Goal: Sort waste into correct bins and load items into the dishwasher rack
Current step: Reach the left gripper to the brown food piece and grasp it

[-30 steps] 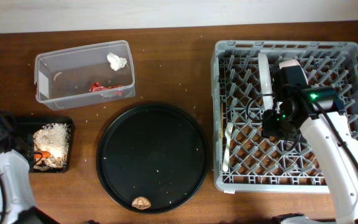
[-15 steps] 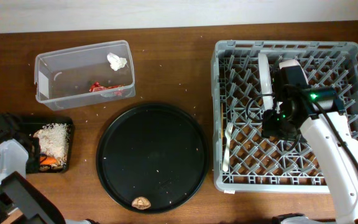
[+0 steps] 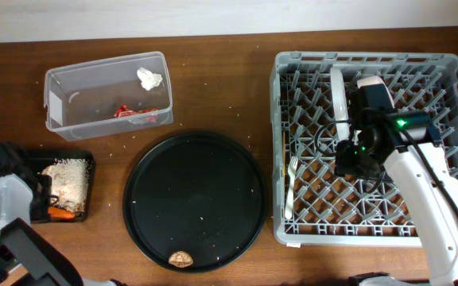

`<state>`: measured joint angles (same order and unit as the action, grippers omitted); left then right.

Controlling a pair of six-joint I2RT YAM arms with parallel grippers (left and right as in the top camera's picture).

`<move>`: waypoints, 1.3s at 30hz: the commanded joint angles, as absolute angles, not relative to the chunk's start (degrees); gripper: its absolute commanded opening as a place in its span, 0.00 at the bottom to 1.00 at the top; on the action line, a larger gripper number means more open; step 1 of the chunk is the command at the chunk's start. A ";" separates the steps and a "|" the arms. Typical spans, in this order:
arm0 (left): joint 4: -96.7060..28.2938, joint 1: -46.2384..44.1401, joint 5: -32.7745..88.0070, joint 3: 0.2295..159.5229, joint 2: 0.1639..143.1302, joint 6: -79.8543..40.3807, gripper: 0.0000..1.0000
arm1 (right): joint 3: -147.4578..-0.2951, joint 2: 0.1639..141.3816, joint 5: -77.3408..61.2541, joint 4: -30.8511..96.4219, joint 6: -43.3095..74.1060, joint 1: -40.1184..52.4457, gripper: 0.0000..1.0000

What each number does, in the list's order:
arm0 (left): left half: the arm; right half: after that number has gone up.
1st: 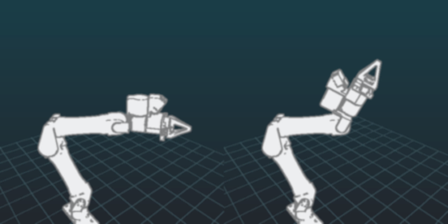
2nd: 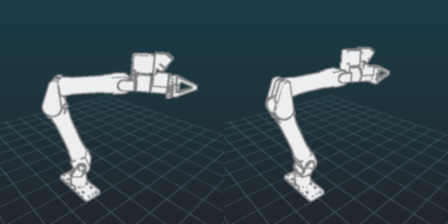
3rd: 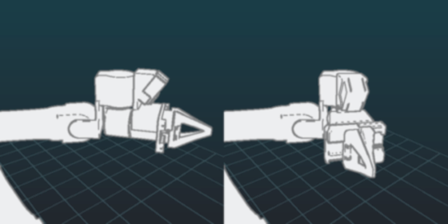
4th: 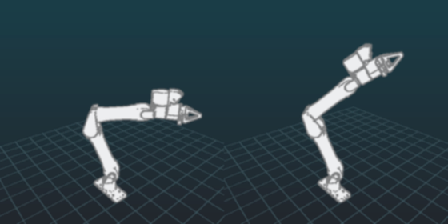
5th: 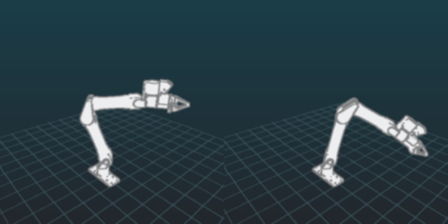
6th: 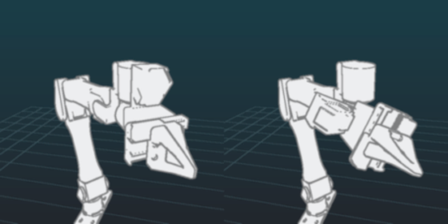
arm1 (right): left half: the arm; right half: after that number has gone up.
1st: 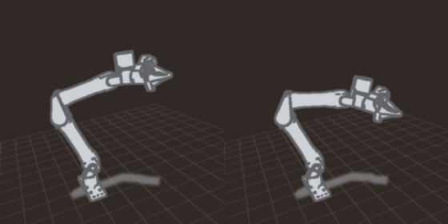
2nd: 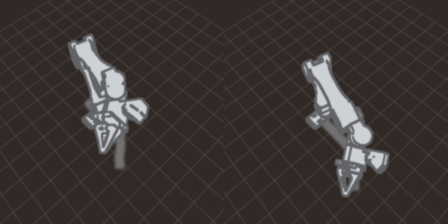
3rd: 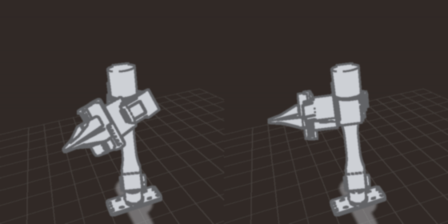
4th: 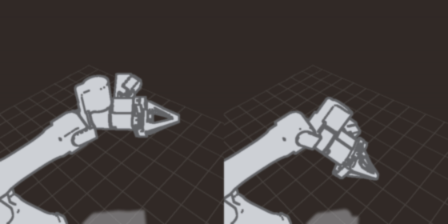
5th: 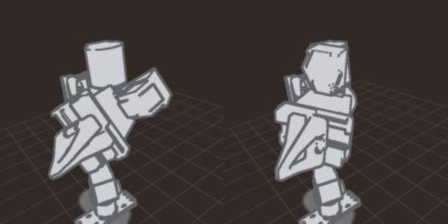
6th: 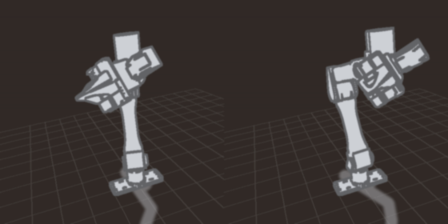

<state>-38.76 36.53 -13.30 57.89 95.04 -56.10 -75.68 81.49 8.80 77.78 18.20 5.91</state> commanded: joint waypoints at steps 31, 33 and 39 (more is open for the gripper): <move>-59.83 -25.93 19.75 41.06 83.44 -66.02 0.69 | -75.13 81.47 9.72 77.19 18.22 5.50 0.64; -59.79 -27.18 19.75 41.06 83.44 -66.63 0.69 | -75.13 81.47 9.72 77.19 18.22 5.50 0.64; -57.17 -29.17 17.80 40.53 83.44 -68.90 0.70 | -75.13 81.47 9.72 77.21 18.22 5.50 0.64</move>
<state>-58.46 -28.21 19.00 41.43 83.83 -66.22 -75.53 81.49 8.84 77.34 18.15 5.91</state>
